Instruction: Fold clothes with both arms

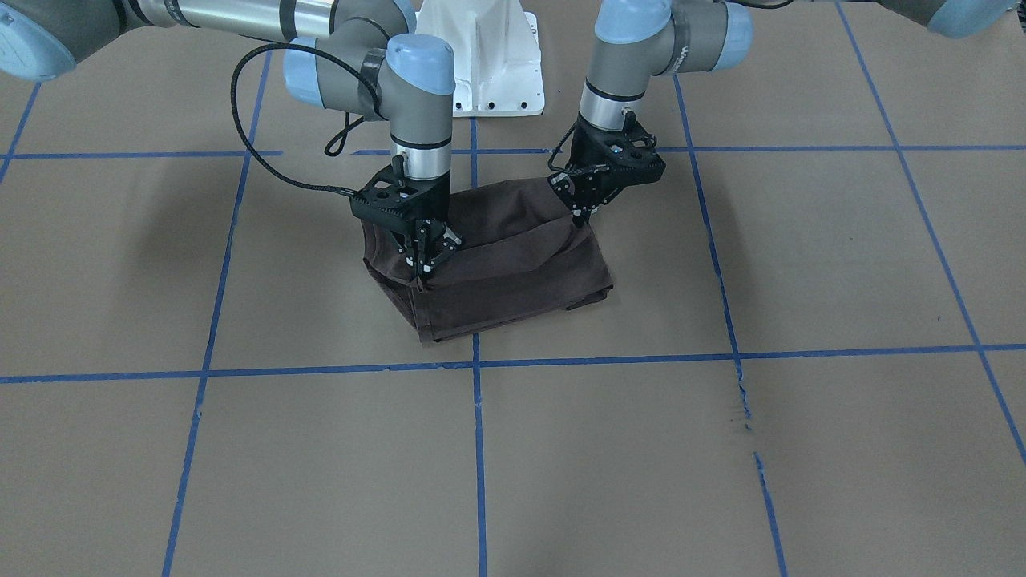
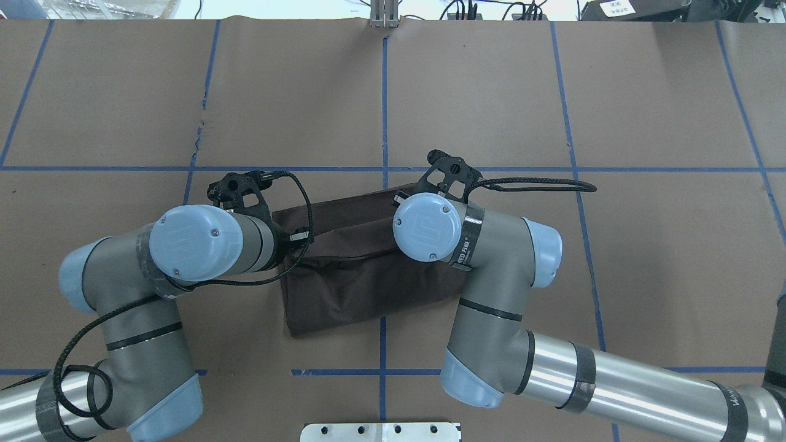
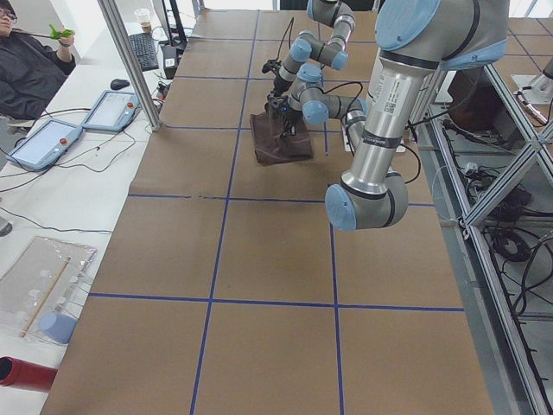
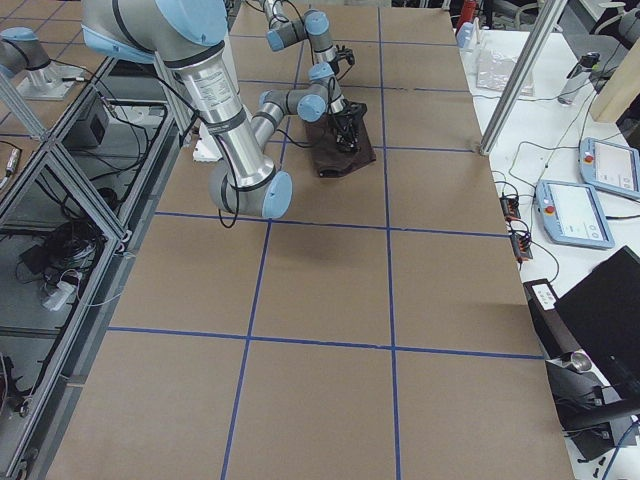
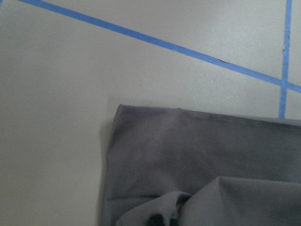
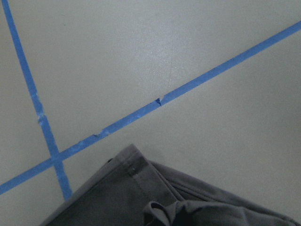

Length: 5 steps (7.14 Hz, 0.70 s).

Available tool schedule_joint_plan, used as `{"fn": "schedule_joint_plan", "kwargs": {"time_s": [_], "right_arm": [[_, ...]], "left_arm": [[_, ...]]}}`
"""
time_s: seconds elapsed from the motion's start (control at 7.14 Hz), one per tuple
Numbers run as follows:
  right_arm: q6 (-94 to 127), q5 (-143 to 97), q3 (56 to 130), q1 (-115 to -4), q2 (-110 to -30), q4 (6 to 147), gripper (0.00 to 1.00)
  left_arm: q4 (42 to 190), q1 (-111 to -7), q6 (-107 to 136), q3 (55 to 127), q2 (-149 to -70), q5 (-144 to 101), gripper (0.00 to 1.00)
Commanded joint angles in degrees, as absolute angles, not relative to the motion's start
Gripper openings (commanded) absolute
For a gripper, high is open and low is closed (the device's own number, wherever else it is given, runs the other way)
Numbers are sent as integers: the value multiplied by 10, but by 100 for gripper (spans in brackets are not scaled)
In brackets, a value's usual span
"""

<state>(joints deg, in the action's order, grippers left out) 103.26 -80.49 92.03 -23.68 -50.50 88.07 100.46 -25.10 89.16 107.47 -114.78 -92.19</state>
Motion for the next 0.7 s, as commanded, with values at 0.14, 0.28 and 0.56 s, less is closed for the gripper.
{"fn": "schedule_joint_plan", "kwargs": {"time_s": [0.14,0.28,0.56], "right_arm": [[1022,-814,904,-243,-504,872,0],[1021,-814,904,-243,-504,872,0],[973,-814,908,-243,-503,873,100]], "left_arm": [[1035,-255,889,1041,-1148,-921,0],[1035,-255,889,1041,-1148,-921,0],[1035,-257,848,1047,-1143,-922,100]]}}
